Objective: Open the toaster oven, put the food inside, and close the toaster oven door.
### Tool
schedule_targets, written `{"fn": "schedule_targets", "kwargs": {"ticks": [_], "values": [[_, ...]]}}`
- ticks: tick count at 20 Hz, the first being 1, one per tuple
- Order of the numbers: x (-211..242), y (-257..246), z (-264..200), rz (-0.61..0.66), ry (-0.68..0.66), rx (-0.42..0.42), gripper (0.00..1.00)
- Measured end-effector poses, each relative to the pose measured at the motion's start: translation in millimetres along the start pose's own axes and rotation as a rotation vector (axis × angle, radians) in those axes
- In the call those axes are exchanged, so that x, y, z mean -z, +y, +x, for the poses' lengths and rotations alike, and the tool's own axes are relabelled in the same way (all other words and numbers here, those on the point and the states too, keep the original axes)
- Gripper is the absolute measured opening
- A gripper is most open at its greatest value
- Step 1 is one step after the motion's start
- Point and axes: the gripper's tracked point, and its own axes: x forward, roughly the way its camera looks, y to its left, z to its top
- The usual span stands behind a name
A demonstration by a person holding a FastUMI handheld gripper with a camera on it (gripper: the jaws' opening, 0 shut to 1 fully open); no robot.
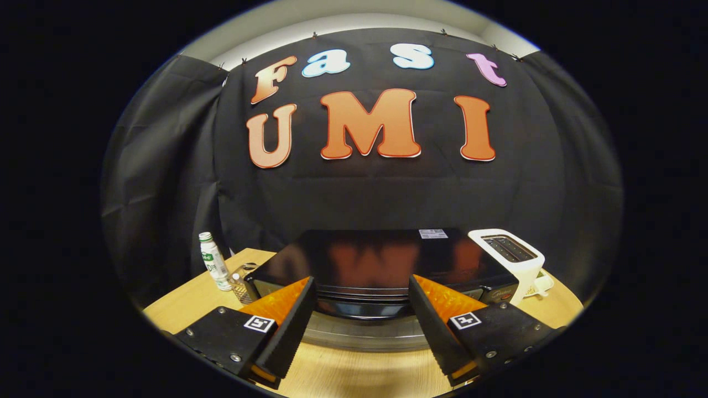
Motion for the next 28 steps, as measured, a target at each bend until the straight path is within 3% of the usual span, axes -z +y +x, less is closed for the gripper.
{"fn": "schedule_targets", "kwargs": {"ticks": [6,10,15,25,28], "values": [[6.2,0.0,2.2,0.001,-0.021,0.019,0.99],[9.2,4.4,-9.9,-0.006,-0.058,0.002,0.91],[30.3,10.7,-52.3,-0.046,-0.061,-0.03,0.89],[107.9,19.2,-105.9,-0.108,0.069,-0.079,0.89],[149.9,20.8,-114.5,-0.073,0.179,-0.099,0.89]]}}
